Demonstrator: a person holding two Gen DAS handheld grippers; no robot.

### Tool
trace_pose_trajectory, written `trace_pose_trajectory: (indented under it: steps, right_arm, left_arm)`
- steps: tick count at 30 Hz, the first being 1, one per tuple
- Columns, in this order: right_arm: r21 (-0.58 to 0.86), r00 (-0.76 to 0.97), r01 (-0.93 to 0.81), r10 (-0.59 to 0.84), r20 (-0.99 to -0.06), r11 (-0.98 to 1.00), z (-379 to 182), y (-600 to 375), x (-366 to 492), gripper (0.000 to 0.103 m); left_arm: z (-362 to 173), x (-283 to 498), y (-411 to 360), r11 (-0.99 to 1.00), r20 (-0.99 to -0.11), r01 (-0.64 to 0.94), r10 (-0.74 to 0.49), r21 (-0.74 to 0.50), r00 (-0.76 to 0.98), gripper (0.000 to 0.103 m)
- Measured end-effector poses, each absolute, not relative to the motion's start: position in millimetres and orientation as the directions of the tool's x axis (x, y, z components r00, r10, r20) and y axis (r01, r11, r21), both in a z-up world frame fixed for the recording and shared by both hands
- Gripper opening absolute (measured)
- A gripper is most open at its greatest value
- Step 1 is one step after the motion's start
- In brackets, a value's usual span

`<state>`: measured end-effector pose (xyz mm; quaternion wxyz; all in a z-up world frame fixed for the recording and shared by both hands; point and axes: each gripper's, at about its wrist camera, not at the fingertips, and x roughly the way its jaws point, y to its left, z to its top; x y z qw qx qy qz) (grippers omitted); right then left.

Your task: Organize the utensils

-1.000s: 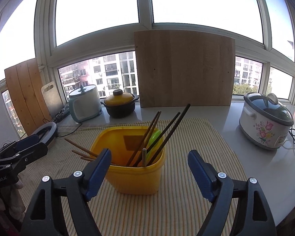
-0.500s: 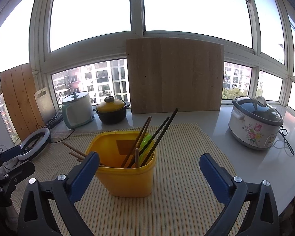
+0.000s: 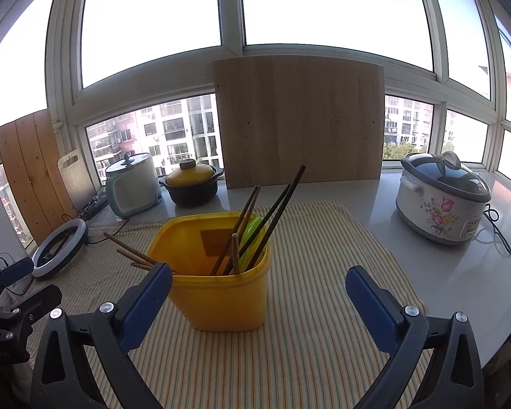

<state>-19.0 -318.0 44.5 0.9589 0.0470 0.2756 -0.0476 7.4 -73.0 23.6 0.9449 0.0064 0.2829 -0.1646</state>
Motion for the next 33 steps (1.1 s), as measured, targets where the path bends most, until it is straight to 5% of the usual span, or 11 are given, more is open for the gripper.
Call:
trace_pose_trajectory:
  steps: [33]
  right_arm:
    - [0.082,0.835,0.128,-0.063,-0.546,0.988,37.1,-315.8,-22.2,0.103]
  left_arm:
    - [21.1,4.8,-71.9,0.946,-0.552,0.313,-0.306,-0.085,0.776,0.103]
